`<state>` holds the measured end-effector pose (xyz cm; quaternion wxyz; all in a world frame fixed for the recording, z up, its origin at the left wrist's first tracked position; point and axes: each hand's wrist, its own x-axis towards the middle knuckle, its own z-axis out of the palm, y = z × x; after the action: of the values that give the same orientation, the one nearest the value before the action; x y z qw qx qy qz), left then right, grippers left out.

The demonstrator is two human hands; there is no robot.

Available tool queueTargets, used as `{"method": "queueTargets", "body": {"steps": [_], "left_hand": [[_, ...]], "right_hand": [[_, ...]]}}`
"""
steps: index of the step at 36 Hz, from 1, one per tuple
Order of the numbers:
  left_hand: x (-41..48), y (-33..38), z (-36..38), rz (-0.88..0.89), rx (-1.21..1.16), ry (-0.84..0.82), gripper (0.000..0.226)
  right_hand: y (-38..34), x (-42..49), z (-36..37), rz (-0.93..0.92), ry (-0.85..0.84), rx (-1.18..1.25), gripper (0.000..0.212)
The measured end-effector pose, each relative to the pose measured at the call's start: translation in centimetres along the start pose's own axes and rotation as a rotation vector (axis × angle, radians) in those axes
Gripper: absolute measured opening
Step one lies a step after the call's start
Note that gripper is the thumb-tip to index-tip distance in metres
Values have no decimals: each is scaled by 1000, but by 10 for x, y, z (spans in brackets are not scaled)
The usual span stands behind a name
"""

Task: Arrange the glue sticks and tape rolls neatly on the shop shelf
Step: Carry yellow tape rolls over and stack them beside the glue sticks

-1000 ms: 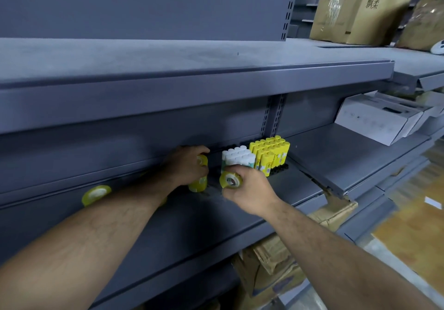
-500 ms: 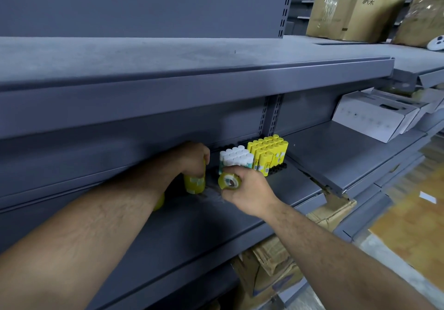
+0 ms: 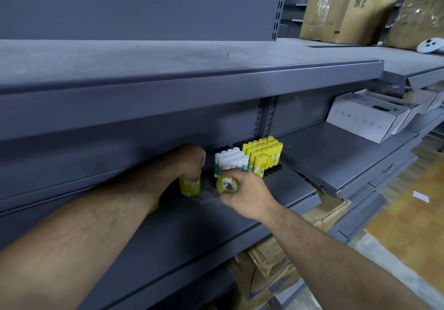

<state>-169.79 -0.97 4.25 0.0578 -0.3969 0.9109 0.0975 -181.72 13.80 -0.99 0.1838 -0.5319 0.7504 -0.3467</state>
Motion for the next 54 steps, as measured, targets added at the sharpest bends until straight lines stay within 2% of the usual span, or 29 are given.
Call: {"method": "queueTargets", "body": {"steps": [3,6,8,11,16,19,27,35,39,47,50,51,54], "left_hand": [[2,-5,3,-19,-40,3,51],[-1,-10,4,-29,-73,-28,88],[-7,-15,2,-37,-77,-23,100],[-18,-27,-2,-57,-59,45,89],[-51,-45,-4,-123,17,151,67],[-76,-60,-5,-193,18,189,65],[-158,-119,2,-384,-27,190,64],[-227,-197,15,-492,-27,177,62],[-254,-222,19,-494,-59,159,60],[-282,-260,28,-489,-67,136,63],[-283,-266,29,-497,-72,143,63],[-284,-266,28,-500,-74,146,64],[-285,-264,28,-508,-70,142,64]], "right_hand": [[0,-1,-2,-7,-6,-8,58],[-3,-1,-4,-10,-26,-19,58],[-5,1,-4,-16,-40,-14,58],[-12,4,-2,-62,-35,-48,56],[-33,11,4,-144,-48,-67,42],[-48,19,12,-207,-53,-114,45],[-107,22,48,-305,-144,-152,26],[-167,18,113,-377,-231,-249,50],[-185,21,140,-368,-233,-264,40],[-197,30,167,-325,-252,-281,45],[-199,35,171,-349,-256,-318,21],[-199,37,172,-348,-264,-322,21],[-200,44,176,-347,-299,-335,48]]}}
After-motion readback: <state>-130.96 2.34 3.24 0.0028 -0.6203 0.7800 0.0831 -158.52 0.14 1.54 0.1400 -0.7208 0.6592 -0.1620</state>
